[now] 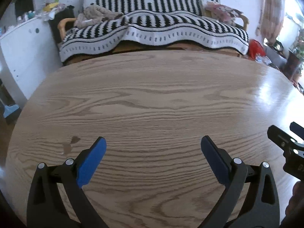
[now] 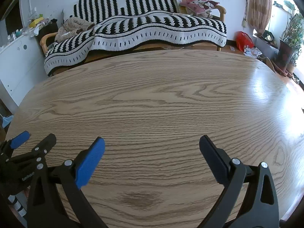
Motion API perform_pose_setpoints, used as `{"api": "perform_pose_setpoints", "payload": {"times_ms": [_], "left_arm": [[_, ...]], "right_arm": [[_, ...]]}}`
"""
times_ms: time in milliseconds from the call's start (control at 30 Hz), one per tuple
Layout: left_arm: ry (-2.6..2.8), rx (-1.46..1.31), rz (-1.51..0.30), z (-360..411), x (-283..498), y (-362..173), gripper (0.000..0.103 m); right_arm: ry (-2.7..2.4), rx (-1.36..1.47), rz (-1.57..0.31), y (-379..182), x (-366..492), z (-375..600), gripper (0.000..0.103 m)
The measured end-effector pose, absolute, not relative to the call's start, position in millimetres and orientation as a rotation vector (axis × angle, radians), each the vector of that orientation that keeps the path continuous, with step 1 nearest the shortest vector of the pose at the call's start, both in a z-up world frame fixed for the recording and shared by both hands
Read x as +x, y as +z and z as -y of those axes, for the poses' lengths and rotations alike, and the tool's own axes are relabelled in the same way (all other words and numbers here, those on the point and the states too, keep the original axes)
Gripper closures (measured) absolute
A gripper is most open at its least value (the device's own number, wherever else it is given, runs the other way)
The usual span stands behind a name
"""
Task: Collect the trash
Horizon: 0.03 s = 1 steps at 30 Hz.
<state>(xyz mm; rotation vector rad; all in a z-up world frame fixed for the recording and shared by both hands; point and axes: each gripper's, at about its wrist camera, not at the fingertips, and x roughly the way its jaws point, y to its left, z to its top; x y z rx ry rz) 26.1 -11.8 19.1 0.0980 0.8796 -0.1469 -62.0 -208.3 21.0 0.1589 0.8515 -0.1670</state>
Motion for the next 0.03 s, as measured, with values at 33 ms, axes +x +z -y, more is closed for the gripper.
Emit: {"api": "perform_pose_setpoints", "payload": {"times_ms": [33], "left_arm": [[-0.157, 0.095, -0.89, 12.1, 26.9, 18.1, 0.006]], "right_arm": [[-0.165, 0.161, -0.852, 20.9, -62.0, 208.3, 0.007]]}}
